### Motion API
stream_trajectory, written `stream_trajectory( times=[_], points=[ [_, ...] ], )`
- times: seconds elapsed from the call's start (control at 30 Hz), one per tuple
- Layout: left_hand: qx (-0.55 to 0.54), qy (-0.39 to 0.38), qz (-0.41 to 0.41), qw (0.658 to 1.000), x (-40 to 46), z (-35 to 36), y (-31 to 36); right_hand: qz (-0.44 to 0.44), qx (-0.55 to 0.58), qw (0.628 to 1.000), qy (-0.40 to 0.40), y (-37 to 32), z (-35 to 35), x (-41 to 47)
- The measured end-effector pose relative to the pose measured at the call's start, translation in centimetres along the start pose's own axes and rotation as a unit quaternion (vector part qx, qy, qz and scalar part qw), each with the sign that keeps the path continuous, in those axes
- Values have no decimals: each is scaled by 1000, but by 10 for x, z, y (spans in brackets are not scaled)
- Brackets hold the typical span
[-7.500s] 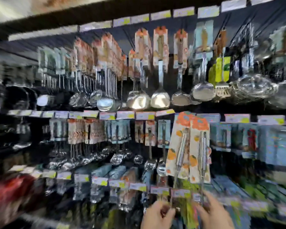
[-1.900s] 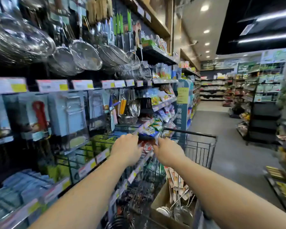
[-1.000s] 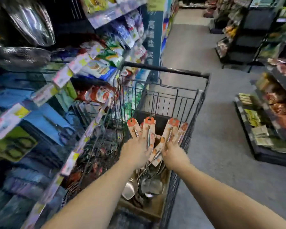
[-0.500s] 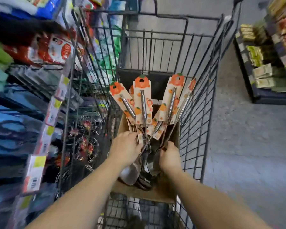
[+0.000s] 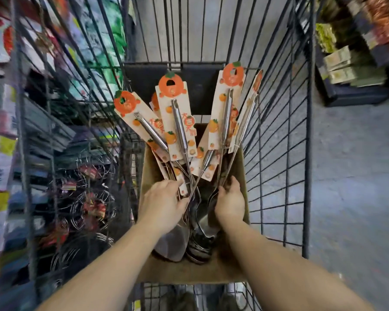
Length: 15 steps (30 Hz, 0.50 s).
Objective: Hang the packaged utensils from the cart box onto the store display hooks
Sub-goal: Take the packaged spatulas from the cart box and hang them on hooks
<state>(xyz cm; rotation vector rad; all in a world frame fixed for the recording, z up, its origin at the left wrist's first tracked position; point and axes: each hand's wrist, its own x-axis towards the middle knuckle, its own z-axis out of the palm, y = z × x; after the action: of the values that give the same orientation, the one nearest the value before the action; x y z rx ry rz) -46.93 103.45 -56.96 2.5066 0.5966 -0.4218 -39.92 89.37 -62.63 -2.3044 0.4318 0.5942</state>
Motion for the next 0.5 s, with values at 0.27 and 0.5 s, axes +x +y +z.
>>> stream_trajectory(
  times=[0.27,0.5],
  points=[
    [-2,5,-14,1000,-3,13,-7,9,27,1000,-1,1,7,20],
    [-9,11,-25,1000,-12,11,5,-22,2,1000,-10,3,-13,-6]
  ],
)
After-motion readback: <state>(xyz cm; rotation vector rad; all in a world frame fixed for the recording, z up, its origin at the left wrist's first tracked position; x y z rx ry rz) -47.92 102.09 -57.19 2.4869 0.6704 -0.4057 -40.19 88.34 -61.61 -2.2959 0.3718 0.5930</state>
